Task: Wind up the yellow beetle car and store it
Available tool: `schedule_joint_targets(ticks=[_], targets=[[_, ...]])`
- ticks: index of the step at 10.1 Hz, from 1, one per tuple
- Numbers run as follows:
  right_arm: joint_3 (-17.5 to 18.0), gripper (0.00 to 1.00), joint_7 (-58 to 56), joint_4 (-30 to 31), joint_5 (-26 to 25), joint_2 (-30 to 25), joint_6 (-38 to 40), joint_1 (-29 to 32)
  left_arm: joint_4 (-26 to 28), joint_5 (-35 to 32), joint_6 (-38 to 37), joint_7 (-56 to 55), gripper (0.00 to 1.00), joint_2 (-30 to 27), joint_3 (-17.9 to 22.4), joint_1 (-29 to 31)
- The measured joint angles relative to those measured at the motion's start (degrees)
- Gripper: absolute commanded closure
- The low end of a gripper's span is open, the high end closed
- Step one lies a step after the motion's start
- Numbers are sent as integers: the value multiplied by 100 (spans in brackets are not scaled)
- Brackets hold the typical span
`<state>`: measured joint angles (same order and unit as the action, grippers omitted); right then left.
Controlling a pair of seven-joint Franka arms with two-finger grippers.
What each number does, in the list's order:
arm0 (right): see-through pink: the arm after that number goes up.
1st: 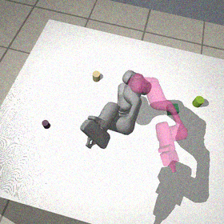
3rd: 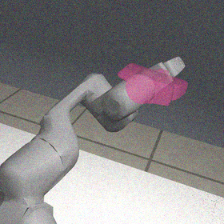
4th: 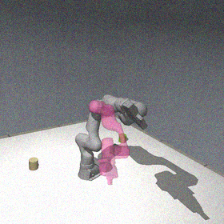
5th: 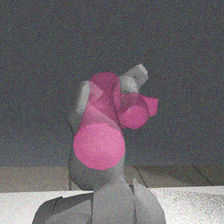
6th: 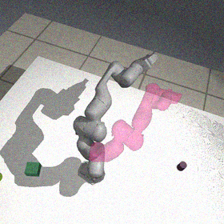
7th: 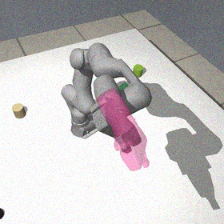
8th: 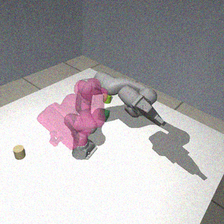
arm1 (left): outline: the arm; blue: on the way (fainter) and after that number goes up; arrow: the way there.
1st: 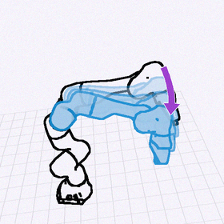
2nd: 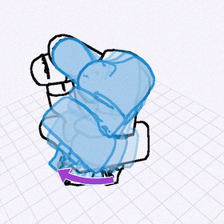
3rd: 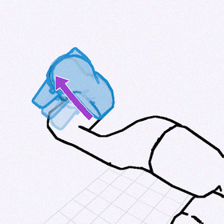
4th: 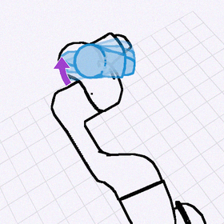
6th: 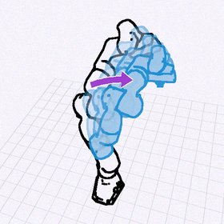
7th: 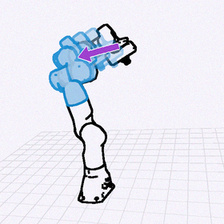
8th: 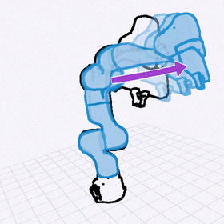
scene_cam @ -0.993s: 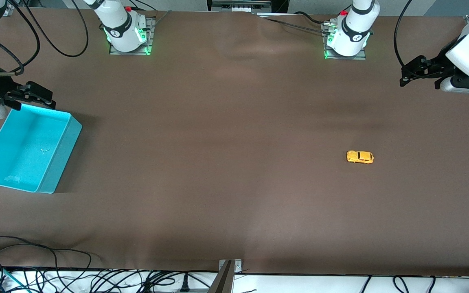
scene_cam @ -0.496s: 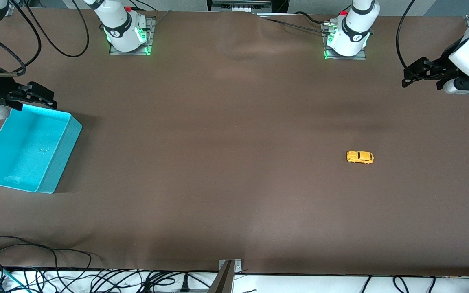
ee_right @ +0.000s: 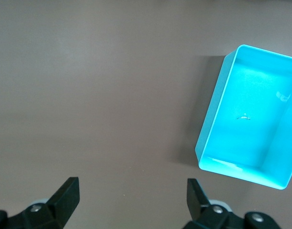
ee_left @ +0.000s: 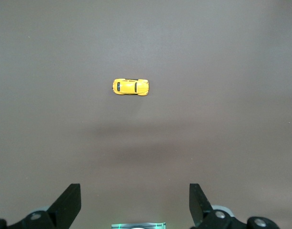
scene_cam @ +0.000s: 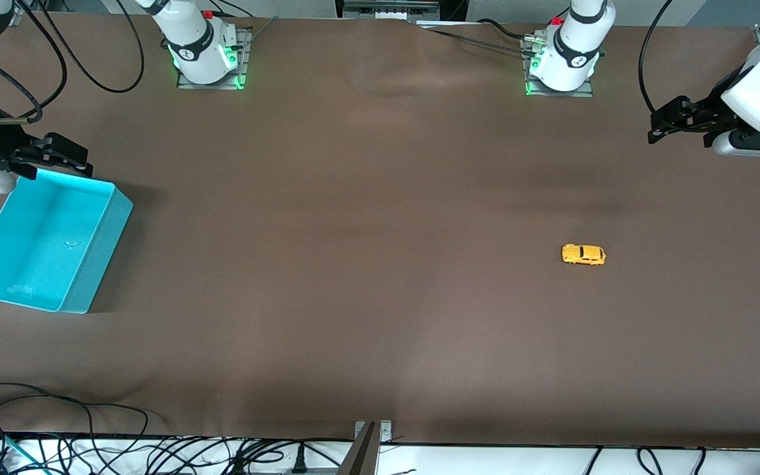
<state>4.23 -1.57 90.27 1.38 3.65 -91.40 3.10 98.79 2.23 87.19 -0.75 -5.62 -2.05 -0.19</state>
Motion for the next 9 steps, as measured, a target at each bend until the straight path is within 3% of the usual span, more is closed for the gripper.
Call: schedule_joint_targets(ticks=[5,9], targets=[[14,0,0,0,0,83,-6,-13,145,0,184,128,0,54,0,1],[20,0,0,0,0,104,-6,-16,576,0,827,1434,0,241,0,4]])
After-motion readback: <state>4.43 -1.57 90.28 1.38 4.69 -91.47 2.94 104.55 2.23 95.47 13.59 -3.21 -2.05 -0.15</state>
